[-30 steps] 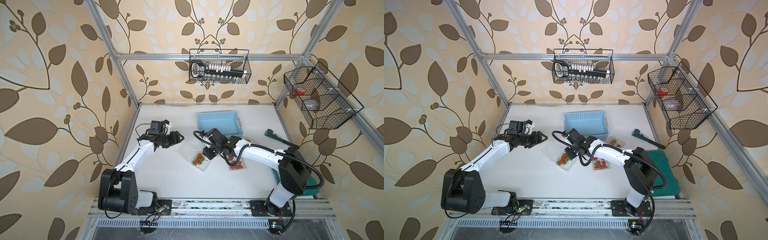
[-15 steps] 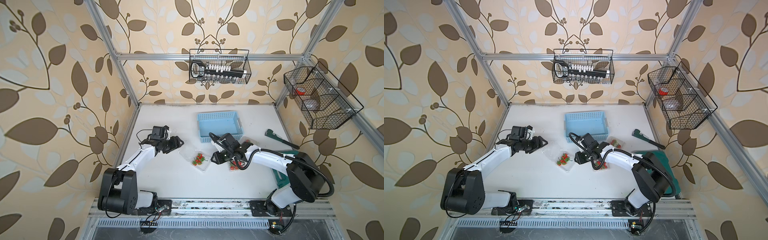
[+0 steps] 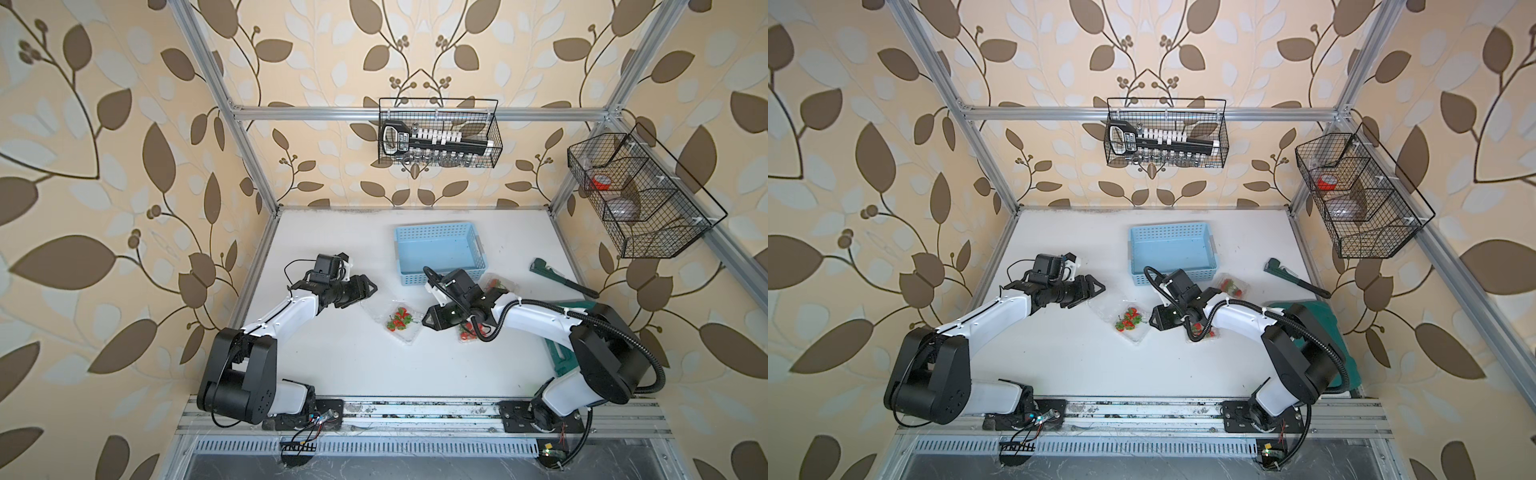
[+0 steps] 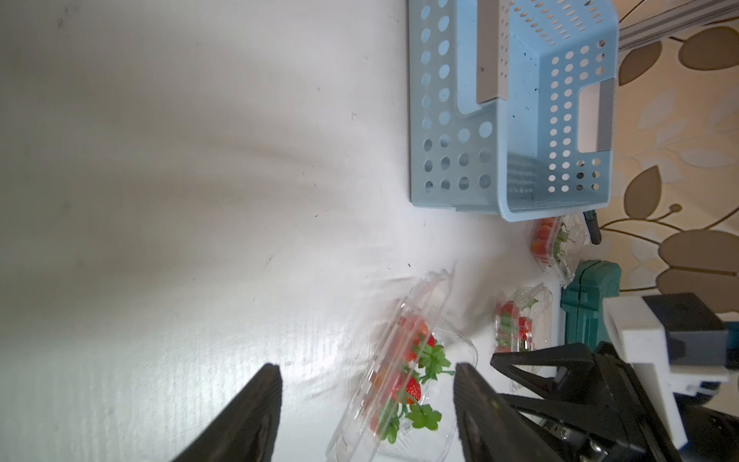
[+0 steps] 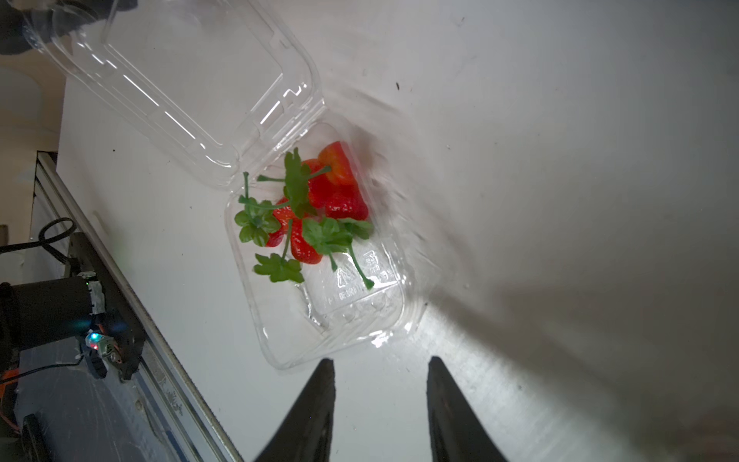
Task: Pack strawberries into containers
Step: Close the packing box at the center of the board.
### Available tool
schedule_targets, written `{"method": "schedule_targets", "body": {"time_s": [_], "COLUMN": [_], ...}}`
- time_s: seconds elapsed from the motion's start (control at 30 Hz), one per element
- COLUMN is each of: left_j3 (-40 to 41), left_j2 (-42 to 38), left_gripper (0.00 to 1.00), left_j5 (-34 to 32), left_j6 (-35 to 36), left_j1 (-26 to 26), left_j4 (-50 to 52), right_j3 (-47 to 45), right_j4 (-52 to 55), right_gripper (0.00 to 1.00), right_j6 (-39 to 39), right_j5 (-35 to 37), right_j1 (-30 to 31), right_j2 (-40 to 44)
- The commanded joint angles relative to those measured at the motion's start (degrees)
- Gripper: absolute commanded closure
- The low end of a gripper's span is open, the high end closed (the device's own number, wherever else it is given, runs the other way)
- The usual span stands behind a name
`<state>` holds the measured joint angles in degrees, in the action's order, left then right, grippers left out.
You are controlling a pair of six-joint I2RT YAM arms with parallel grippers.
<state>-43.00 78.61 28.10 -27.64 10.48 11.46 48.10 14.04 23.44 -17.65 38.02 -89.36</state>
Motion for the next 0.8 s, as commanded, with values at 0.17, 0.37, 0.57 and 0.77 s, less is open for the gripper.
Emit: {"method": "schedule_targets", "body": {"time_s": [0.17,0.37,0.57,0.77], "left_j3": [-0.49,-0.44,-1.11,-2.08], "left_j2": [-0.27,-0.93,-3.11,-5.54], "left_gripper": [0.30,0.30,0.30,0.30], "left_j5": [2.66,4.30,5.08,4.79], "left_j6": [-1.32,-1.72,-1.98,-1.96], "left_j1": [1.83,2.55,2.62,4.67], "left_j4": [-3.72,-4.65,-3.79,-2.42], "right_j3": [-2.25,-2.34,-2.43,-1.85], "right_j4": [-3.24,-4.87,-5.64,-7.61], "right_gripper": [0.62,0.62,0.62,0.63], "right_j6": [1.64,2.40,2.70,3.80], "right_j5": [-3.28,-4.59,-4.89,-6.47], "right_j1": [-0.32,-0.32,-0.40,-0.40], "right_j2": [-1.19,-3.01,-4.96,-6.04]}}
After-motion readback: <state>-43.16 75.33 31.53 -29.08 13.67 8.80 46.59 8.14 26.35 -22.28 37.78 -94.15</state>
